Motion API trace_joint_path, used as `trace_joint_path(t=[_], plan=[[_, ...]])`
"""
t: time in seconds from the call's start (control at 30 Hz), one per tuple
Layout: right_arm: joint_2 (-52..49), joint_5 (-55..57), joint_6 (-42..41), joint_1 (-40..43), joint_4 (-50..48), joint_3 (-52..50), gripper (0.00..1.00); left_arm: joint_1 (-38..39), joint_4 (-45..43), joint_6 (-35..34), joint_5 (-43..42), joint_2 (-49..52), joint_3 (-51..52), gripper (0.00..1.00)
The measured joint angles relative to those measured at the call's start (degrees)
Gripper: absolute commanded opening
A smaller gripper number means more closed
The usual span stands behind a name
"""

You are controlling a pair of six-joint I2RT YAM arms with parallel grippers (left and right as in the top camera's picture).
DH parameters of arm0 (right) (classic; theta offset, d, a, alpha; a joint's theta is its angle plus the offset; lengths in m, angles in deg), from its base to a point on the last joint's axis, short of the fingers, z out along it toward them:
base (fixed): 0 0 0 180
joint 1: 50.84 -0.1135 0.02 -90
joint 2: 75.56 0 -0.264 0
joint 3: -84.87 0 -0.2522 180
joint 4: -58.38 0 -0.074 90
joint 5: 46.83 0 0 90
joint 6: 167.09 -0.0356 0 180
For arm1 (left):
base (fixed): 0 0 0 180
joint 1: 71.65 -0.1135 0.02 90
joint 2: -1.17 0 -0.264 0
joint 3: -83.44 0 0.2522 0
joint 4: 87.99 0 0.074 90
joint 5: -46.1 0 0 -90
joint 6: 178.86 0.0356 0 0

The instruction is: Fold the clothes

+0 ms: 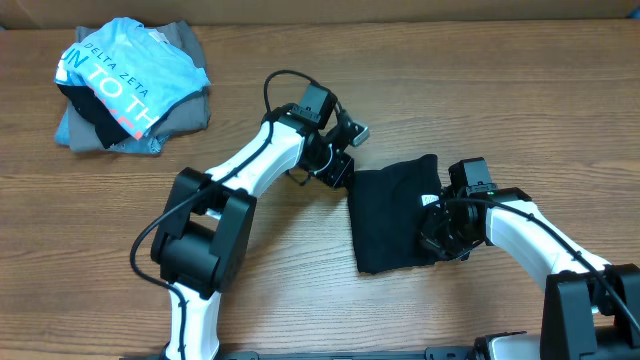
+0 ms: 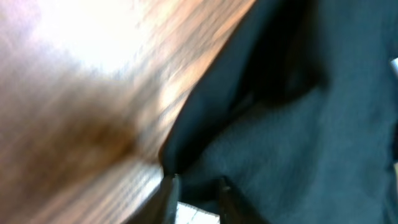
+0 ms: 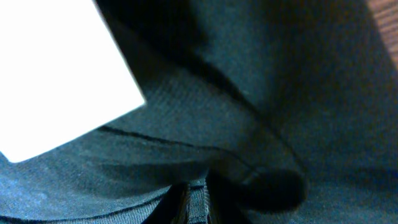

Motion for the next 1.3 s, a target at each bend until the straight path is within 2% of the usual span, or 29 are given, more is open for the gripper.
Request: trace_joint_path(t=[0.2,0.3,0.4,0.6,0.67,0.73,0.87,1.0,1.17,1.3], plan=[[-0.2,2.6,-0.9,0.0,6.6,2.1,0.11,-2.7,10.3,-0.2,0.2,1.2,-1.7,0.51],[1.2,4.1,-0.4,0.0,9.3,3.3,0.14,-5.6,14.9,-0.4,0.0,1.0,-5.3,0.60],[4.9,3.9,1.0,0.0,9.0,5.6,0.14,-9.0,18.3,-0.7,-2.1,-0.8,-8.2,0.70],[8.3,3.5,2.1,0.0,6.6,7.6,0.15,-10.9,21.3,-0.9,-9.5,-3.9,-9.1,0.78],[7.1,3.4,2.2,0.0,5.0,7.6,0.15,-9.4,20.1,-1.1,-11.5,-4.0,-7.1,0.82],[5.3,3.4,2.3,0.0,3.6,7.6,0.15,-7.2,17.8,-2.2,-12.8,-4.0,-4.1,0.89],[-0.1,3.3,1.6,0.0,1.8,7.3,0.12,-1.9,10.1,-8.0,-14.4,-4.0,2.7,1.00],[-4.1,2.6,1.0,0.0,1.3,7.2,0.12,1.5,2.8,-16.7,-15.6,-4.0,8.0,1.00],[-4.5,2.1,0.5,0.0,1.2,7.2,0.12,2.9,-5.9,-29.2,-16.5,-4.0,11.7,1.00],[-4.5,2.0,0.4,0.0,1.2,7.2,0.11,3.8,-8.7,-35.3,-16.7,-3.8,13.1,0.90]])
